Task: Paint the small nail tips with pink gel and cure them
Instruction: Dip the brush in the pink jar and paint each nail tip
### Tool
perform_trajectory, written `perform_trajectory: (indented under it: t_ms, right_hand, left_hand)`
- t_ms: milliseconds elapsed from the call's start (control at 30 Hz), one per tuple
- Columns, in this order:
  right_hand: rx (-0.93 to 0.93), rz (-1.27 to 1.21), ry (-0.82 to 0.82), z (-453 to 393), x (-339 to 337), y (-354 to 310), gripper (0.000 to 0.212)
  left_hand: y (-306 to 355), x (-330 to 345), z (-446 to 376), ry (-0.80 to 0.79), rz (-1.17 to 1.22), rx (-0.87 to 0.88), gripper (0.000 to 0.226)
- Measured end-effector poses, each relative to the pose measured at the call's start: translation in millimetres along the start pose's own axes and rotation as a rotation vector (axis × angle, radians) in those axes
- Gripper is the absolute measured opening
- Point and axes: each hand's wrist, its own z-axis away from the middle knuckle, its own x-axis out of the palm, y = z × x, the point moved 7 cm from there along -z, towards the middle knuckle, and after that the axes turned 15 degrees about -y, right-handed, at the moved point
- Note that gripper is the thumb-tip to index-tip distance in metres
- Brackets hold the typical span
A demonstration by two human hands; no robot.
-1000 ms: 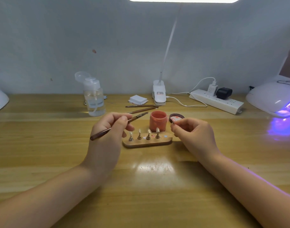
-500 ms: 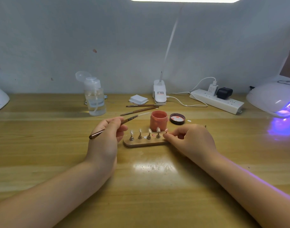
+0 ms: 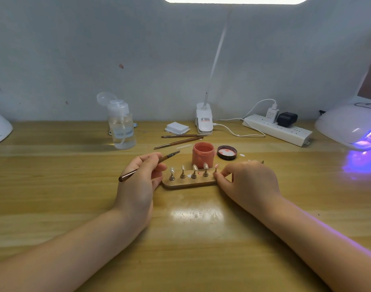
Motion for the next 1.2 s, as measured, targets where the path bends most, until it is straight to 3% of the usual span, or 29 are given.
perform_trajectory:
  t_ms: [467,700,867,967,1200]
  right_hand:
    - [0.056,-0.045,-0.029,-2,7,1,0.033]
    - [0.033,-0.093,-0.083,-5,10,1,0.033]
    - [-0.003,-0.123,-0.033,-2,5,-3,0.025]
    - [-0.016,-0.188,0.027,2,0,-4,0.021]
    - [-0.086,-0.279,0.066,9,-8,-10,0.016]
  left_hand:
    - [-5,13,0,-0.128,0.091,-0.024,0.024]
    - [-4,14,-1,-0.134,0.07,-0.027,0.023]
    - [-3,13,-1,-0.135,0.036,-0.015,0.023]
    - [5,14,-4,-0.156,-0.079,0.03,0.024]
    - [55,39,-43,-0.247,-0.646,0.143,0.022]
